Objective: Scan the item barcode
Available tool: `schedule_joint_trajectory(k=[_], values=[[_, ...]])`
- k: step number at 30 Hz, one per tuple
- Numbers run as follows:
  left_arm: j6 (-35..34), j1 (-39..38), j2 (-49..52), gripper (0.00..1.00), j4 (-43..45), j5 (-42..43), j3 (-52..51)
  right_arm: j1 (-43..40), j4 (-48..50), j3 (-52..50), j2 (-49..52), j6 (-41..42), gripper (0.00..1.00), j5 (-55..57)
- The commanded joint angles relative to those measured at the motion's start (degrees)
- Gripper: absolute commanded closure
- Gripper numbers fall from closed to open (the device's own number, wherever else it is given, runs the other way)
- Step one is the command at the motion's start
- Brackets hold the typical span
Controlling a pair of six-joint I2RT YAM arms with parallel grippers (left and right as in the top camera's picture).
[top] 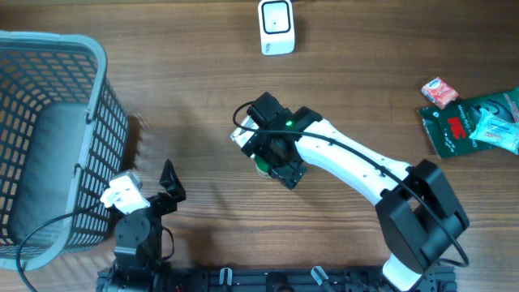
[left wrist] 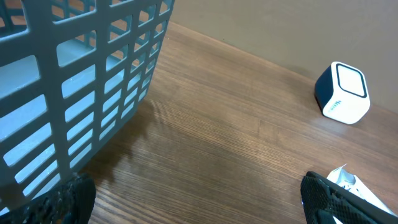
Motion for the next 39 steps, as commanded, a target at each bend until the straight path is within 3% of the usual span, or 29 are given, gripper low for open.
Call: schedule_joint_trajectory(k=[1,3,7,10,13,17,19,23,24,25,27,31,39], values=[[-0.31,-0.07,-0.42,0.0,0.09,-0.33,-0.13,0.09,2.08,0.79,1.01,9.68,0.0,1.31],[-0.31,-0.07,-0.42,0.0,0.09,-0.33,-0.13,0.09,2.03,0.76,1.05,11.41,0.01,1.77],[-0.31,-0.07,-0.42,0.0,0.09,-0.33,-0.13,0.09,-0.46,0.55,1.68,11.1,0.13,2.84],[-0.31,-0.07,-0.42,0.0,0.09,-0.33,-0.13,0.09,-0.74,0.52,2.36,6.4,0.32,2.38],[-0.31,-0.07,-0.42,0.0,0.09,-0.33,-0.13,0.09,-0.7,0.52,2.34,-3.91,0.33,1.46],[-0.33,-0.07,-0.42,0.0,0.09,-0.33,-0.13,0.09,-6.19,0.57,2.32,-35.89,0.31,1.2],[-0.33,-0.07,-0.42,0.0,0.09,-0.33,-0.13,0.07,-10.73,0.57,2.29,-40.85,0.31,2.12],[-0.33,-0.07,-0.42,0.0,0.09,-0.33,-0.13,0.07,-12.5,0.68,2.12,-42.21,0.31,3.48],[-0.31,-0.07,-0.42,0.0,0.09,-0.33,-0.13,0.07,-12.59,0.68,2.08,-42.62,0.25,3.48],[-0.31,-0.07,-0.42,0.0,0.09,-0.33,-0.13,0.07,-13.09,0.9,2.08,-42.75,0.0,3.52],[-0.31,-0.07,-0.42,0.0,0.09,-0.33,-0.13,0.07,-13.75,1.49,2.08,-42.14,0.0,3.8],[-0.33,-0.07,-0.42,0.0,0.09,-0.33,-0.13,0.09,-13.25,4.11,2.1,-32.17,0.0,5.44],[-0.31,-0.07,-0.42,0.0,0.09,-0.33,-0.13,0.09,-11.04,2.95,8.59,-30.64,0.0,6.84]])
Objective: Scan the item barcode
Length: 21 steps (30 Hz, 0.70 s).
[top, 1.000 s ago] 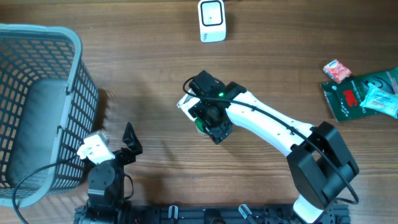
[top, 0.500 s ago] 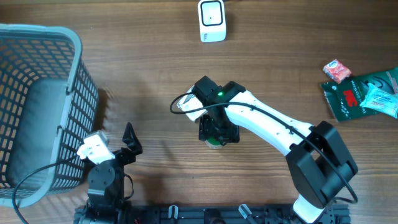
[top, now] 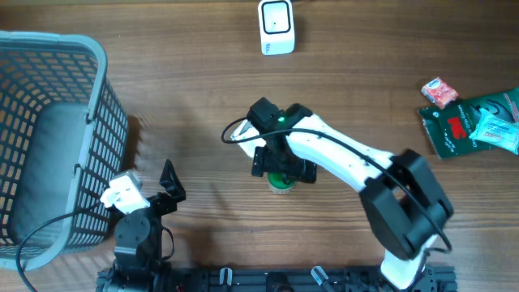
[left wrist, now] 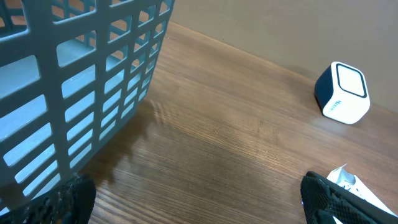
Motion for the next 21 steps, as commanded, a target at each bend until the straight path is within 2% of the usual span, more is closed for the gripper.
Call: schedule_joint_trajectory(k=[1,6,9,13,16,17,21], values=[[-0.33,-0.07,-0.42,0.0,0.09,-0.33,-0.13,0.07,0.61,0.24,4.61,1.4,0.03,0.35],[-0.31,-0.07,-0.42,0.0,0.09,-0.33,-0.13,0.39,0.66,0.24,6.16,1.03,0.25,-6.84],[-0.33,-0.07,-0.42,0.0,0.09,-0.33,-0.13,-0.24,0.26,0.24,6.08,-4.44,0.32,-13.27],[-0.33,-0.07,-0.42,0.0,0.09,-0.33,-0.13,-3.74,-5.88,0.61,5.07,-15.37,0.34,-25.2],[-0.31,-0.07,-0.42,0.0,0.09,-0.33,-0.13,-7.91,-16.31,3.58,4.9,-25.92,0.34,-31.85],[-0.31,-0.07,-0.42,0.0,0.09,-0.33,-0.13,-10.05,-22.23,5.64,4.9,-30.08,0.34,-32.87],[-0.33,-0.07,-0.42,0.0,0.09,-0.33,-0.13,-12.74,-32.37,10.93,4.9,-37.24,0.34,-32.83]])
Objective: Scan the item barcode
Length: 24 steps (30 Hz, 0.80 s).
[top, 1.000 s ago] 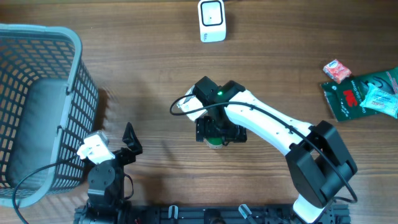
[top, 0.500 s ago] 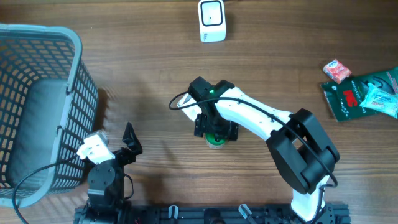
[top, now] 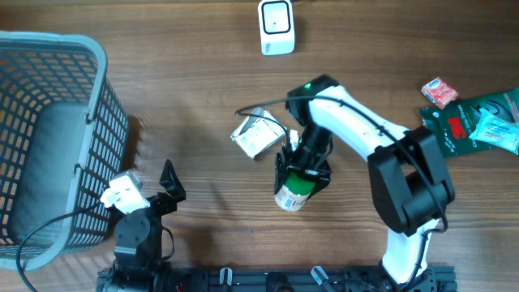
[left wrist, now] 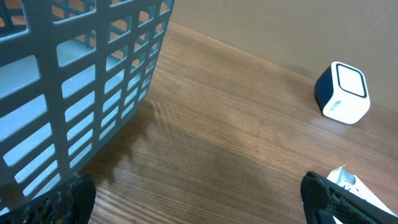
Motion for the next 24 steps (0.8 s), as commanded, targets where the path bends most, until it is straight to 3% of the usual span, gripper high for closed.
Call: schedule_joint_trajectory(k=[1,7,9,16,19,24], values=[[-0.31,-0.07,-0.42,0.0,0.11,-0.33,-0.13,-0.44,-4.83,4.0,0.04,-9.6,0.36,-3.43],[-0.31,-0.07,-0.42,0.0,0.11,-0.33,-0.13,-0.22,-4.72,4.02,-0.5,-11.52,0.39,0.46],[-0.33,-0.07,-0.42,0.0,0.11,-0.33,-0.13,-0.28,-2.1,5.05,-0.5,-10.29,0.47,5.57],[-0.31,-0.07,-0.42,0.0,0.11,-0.33,-0.13,-1.88,7.21,28.06,-0.5,-2.23,0.46,26.23],[-0.33,-0.07,-0.42,0.0,0.11,-0.33,-0.13,-1.84,18.32,30.45,-0.5,-2.71,0.41,34.69],[-0.31,-0.07,-0.42,0.0,0.11,-0.33,-0.13,-1.84,37.62,29.77,1.9,-5.66,0.43,43.69]])
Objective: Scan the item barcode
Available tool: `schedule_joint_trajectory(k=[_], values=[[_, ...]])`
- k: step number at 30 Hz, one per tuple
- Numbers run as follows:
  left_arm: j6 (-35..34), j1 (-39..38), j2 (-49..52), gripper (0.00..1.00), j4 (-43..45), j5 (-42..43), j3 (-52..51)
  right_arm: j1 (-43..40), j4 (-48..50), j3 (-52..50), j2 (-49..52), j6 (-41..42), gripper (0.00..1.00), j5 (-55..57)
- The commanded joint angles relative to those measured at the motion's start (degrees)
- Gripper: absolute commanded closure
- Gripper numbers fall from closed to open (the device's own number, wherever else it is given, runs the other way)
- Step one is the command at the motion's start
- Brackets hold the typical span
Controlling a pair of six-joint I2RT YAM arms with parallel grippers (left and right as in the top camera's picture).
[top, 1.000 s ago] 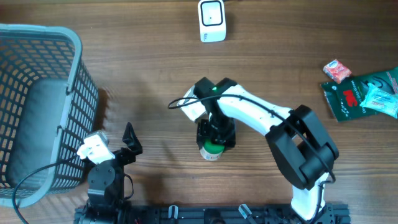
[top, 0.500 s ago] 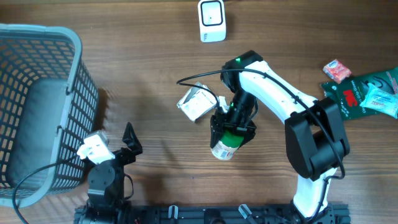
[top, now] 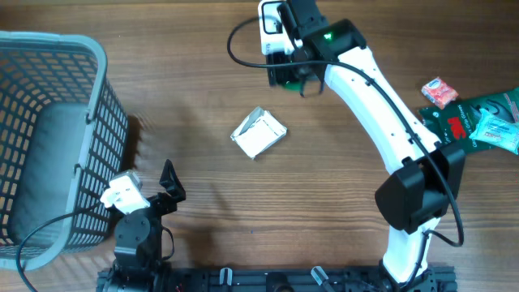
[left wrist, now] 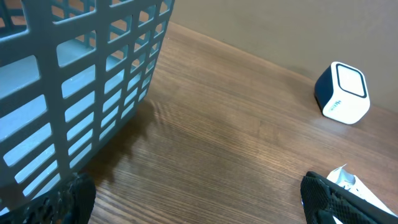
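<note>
My right gripper (top: 285, 75) is at the far edge of the table, right below the white scanner (top: 274, 23). It is shut on a green-capped white container (top: 289, 79), of which only a sliver of green shows under the dark fingers. The arm hides part of the scanner in the overhead view. In the left wrist view the scanner (left wrist: 343, 93) stands in full sight, with no container in front of it. My left gripper (left wrist: 199, 205) rests open near the front left, nothing between its fingers.
A white packet (top: 259, 132) lies mid-table; its corner (left wrist: 348, 179) shows by my left gripper's right finger. A grey basket (top: 99, 61) fills the left side. A green snack bag (top: 466, 122) and a pink sweet (top: 439, 92) lie at the right edge.
My right gripper, then holding the green-capped container near the table's front centre, now holds it at the far edge beside the scanner. The left arm and the packet have not moved.
First my right gripper was over the white packet and the green-capped container at mid-table. Then it was closed around the container beside the packet. After that it held the container nearer the front, apart from the packet, and now at the scanner. The left arm stayed parked.
</note>
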Motion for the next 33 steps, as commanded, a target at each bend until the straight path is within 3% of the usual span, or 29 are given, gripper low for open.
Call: schedule_joint_trajectory(k=[1,6,11,17,19,25,33], values=[[-0.33,-0.07,-0.42,0.0,0.09,-0.33,-0.13,-0.09,8.39,0.37,2.45,-2.14,0.43,8.31],[-0.33,-0.07,-0.42,0.0,0.09,-0.33,-0.13,-0.09,26.62,0.33,10.32,-10.56,0.44,14.16],[-0.31,-0.07,-0.42,0.0,0.09,-0.33,-0.13,-0.17,46.88,0.33,16.17,-12.57,0.4,17.29],[-0.33,-0.07,-0.42,0.0,0.09,-0.33,-0.13,-0.94,56.54,0.33,19.08,-11.04,0.39,18.4],[-0.31,-0.07,-0.42,0.0,0.09,-0.33,-0.13,-2.16,55.01,0.33,18.69,-9.6,0.4,18.82],[-0.31,-0.07,-0.42,0.0,0.09,-0.33,-0.13,-9.2,38.27,0.33,12.98,-4.52,0.41,19.19],[-0.33,-0.07,-0.42,0.0,0.09,-0.33,-0.13,-32.44,18.75,0.33,11.19,-3.43,0.4,15.76]])
